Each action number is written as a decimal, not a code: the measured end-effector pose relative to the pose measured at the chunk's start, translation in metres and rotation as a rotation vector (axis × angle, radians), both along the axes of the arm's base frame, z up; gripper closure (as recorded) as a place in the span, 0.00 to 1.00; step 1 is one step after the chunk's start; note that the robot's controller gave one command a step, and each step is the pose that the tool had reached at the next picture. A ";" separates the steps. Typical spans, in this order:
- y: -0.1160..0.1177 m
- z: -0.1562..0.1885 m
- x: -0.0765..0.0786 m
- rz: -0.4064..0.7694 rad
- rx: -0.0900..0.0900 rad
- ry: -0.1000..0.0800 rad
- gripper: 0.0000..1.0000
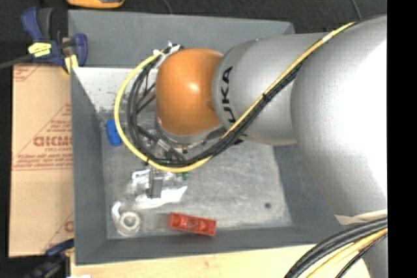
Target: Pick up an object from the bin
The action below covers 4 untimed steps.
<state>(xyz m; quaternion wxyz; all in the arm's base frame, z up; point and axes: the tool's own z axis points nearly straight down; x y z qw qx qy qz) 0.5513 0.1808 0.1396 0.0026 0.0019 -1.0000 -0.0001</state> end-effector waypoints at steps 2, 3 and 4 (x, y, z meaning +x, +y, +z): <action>-0.027 -0.055 0.002 -0.074 0.005 -0.007 1.00; -0.039 0.001 -0.049 -0.070 0.001 -0.006 1.00; -0.041 0.062 -0.062 -0.060 0.001 -0.010 1.00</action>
Offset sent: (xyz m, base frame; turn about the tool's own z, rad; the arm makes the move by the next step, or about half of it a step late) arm 0.0005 -0.0292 -0.0587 0.0745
